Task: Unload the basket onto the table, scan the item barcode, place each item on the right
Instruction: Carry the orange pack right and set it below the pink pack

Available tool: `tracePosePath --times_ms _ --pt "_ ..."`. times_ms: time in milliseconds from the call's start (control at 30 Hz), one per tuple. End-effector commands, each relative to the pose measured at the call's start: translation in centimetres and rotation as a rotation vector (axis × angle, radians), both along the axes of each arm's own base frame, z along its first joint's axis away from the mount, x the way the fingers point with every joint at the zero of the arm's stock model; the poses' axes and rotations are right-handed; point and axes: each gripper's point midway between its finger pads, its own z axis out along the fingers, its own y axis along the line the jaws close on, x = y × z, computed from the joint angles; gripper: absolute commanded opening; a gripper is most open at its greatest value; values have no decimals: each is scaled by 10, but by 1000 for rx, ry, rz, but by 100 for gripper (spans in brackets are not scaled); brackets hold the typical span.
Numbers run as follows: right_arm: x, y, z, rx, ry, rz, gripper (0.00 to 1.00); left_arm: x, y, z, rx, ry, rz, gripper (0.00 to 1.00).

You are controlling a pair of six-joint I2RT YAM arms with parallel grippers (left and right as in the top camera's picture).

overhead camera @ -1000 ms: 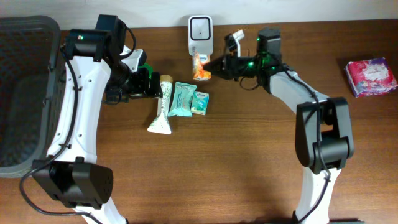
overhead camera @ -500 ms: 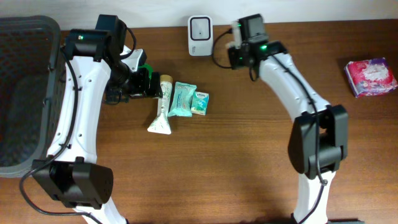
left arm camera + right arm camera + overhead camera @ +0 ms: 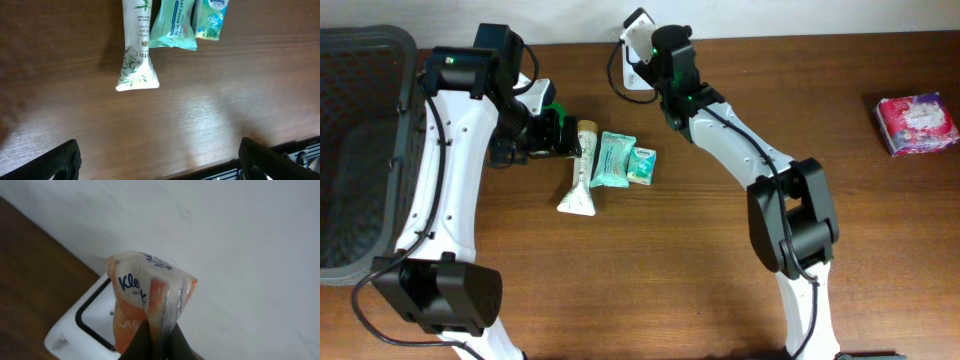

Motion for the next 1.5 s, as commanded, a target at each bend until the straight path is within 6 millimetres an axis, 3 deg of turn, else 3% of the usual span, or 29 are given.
tracePosePath --times_ms 0,67,200,367,433,533,633,667,700,767,800,867,967,1133,1200,1333,1467 --pt "1 15 -17 7 17 47 4 -1 -1 6 -13 -16 -2 99" --pt "3 14 -39 -70 34 67 4 -1 -1 6 -13 -16 -2 99" --pt "4 11 -59 -143 49 64 4 -1 -1 6 -13 -16 -2 99" --pt "8 7 -52 -100 26 23 4 -1 -1 6 -13 -16 -2 99" --pt "17 -14 -34 21 -19 -138 4 -1 -1 6 -13 -16 -2 99" --pt "28 -72 -5 216 0 -360 4 -1 -1 6 -13 -16 -2 99" --pt "25 -156 2 320 110 -562 4 -1 -1 6 -13 -16 -2 99" --pt "17 -195 -1 327 152 -667 4 -1 -1 6 -13 -16 -2 99" --pt "3 -241 -8 301 203 -785 4 -1 -1 6 -13 -16 -2 99" --pt "-28 -308 -21 209 296 -951 4 -1 -1 6 -13 -16 -2 99" --pt "-54 -353 -32 148 368 -1061 4 -1 -1 6 -13 -16 -2 99" --pt "-90 -407 -47 111 475 -1178 4 -1 -1 6 -13 -16 -2 99" --pt "-127 -463 -56 140 538 -1316 4 -1 -1 6 -13 -16 -2 99" --pt "-196 -545 -65 368 506 -1649 4 -1 -1 6 -13 -16 -2 99" --pt "-214 -564 -71 486 492 -1732 4 -1 -1 6 -13 -16 -2 99" --pt "-222 -578 -91 853 552 -1687 4 -1 -1 6 -13 -16 -2 99" --pt "-228 -580 -112 1006 593 -1697 4 -1 -1 6 -13 -16 -2 99"
